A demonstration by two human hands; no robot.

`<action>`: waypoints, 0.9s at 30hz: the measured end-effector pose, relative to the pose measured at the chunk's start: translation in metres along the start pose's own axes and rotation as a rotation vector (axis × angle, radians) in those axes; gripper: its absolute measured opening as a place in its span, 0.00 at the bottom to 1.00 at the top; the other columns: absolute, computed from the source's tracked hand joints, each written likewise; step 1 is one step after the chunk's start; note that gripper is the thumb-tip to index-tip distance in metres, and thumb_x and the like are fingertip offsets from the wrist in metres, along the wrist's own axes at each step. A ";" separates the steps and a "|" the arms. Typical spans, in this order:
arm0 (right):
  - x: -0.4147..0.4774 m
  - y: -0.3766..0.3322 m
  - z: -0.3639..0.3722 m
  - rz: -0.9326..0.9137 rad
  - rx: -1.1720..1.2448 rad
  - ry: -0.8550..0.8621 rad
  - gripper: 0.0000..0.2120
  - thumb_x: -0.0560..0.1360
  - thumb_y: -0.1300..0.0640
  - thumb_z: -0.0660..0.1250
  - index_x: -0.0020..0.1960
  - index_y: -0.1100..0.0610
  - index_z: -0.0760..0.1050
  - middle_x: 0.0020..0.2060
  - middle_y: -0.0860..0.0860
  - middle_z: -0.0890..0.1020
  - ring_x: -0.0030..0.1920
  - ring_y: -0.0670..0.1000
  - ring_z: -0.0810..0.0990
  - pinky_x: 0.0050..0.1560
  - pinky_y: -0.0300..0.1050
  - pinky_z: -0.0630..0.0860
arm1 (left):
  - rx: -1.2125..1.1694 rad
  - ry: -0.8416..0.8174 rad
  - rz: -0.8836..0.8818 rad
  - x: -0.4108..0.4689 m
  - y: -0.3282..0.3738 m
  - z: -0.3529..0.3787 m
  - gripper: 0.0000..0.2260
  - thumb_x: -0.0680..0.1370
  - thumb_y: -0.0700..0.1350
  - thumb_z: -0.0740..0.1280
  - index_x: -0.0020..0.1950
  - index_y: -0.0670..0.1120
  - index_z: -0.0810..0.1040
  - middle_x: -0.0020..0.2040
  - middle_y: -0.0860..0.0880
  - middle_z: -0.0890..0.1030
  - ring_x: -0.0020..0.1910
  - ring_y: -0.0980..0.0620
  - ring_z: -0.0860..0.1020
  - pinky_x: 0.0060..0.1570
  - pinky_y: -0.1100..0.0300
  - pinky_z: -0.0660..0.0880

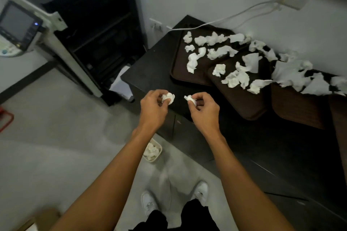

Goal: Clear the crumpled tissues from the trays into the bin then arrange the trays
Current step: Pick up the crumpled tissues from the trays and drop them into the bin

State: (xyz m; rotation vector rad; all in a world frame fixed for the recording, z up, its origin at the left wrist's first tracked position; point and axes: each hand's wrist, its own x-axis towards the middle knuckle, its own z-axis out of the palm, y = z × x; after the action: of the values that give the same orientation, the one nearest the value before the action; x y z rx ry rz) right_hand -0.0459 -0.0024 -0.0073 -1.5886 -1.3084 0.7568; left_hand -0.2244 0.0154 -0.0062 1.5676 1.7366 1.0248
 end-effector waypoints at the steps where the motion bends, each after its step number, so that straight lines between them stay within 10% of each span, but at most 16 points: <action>1: -0.007 -0.004 0.014 0.004 0.010 -0.025 0.05 0.76 0.60 0.73 0.50 0.53 0.79 0.48 0.46 0.82 0.47 0.42 0.81 0.43 0.31 0.77 | 0.003 0.011 -0.025 -0.003 -0.012 -0.012 0.09 0.77 0.42 0.74 0.57 0.50 0.84 0.51 0.52 0.81 0.45 0.62 0.80 0.43 0.78 0.71; 15: -0.048 0.016 0.154 0.013 -0.069 -0.371 0.09 0.74 0.62 0.74 0.53 0.54 0.80 0.52 0.47 0.78 0.49 0.44 0.80 0.49 0.38 0.81 | 0.013 0.144 -0.365 -0.046 -0.153 -0.079 0.09 0.78 0.42 0.73 0.58 0.49 0.83 0.54 0.51 0.82 0.46 0.57 0.81 0.45 0.68 0.77; 27: -0.025 0.147 0.256 0.038 -0.226 -0.553 0.07 0.74 0.62 0.73 0.51 0.55 0.80 0.49 0.49 0.80 0.45 0.46 0.80 0.39 0.24 0.73 | 0.007 0.243 -0.555 -0.038 -0.290 -0.017 0.07 0.78 0.41 0.73 0.56 0.46 0.84 0.52 0.49 0.84 0.45 0.55 0.82 0.45 0.65 0.80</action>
State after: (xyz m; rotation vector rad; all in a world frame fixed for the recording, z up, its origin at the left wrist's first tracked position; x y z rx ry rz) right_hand -0.2185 0.0385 -0.2446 -1.6451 -1.8125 1.1608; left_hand -0.3899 -0.0291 -0.2438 0.8960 2.1688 0.9435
